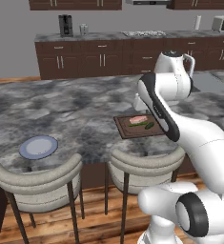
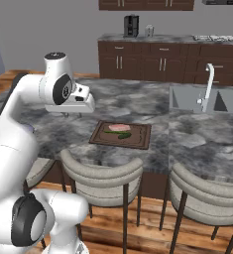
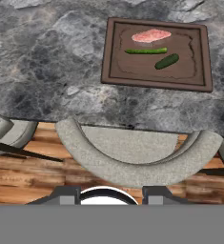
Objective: Create a steak meal by picking up the steak and asparagus from the tray and placing them on the plate. Leave the pickle on the tray.
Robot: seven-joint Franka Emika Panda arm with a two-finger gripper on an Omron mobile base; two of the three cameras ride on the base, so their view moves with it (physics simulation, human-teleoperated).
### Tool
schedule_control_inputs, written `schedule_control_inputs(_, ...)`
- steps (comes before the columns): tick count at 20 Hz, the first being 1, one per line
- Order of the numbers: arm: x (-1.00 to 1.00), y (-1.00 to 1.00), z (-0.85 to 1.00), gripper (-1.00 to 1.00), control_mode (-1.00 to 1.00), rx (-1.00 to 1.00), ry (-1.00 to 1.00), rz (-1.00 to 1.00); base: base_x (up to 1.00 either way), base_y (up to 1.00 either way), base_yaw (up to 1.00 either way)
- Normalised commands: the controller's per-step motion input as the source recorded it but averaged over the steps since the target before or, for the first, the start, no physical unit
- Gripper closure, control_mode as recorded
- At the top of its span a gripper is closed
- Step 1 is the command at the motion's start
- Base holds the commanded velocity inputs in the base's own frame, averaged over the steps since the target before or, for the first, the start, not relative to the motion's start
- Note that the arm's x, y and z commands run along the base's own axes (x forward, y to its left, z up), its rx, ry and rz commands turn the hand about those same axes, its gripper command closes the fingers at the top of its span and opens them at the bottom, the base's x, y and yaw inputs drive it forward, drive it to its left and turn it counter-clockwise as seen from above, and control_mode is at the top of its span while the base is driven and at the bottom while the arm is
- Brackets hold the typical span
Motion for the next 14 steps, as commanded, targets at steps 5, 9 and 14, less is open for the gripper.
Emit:
schedule_control_inputs(5,0.17,-0.01,-0.12,-1.00,-1.00,0.00,0.00,-0.03,0.00,0.00,0.00)
schedule_control_inputs(9,0.23,-0.27,-0.26,-1.00,-1.00,0.00,0.00,-0.16,0.00,0.00,0.00)
schedule_control_inputs(14,0.31,-0.41,-0.29,-1.00,-1.00,0.00,0.00,-0.22,0.00,0.00,0.00)
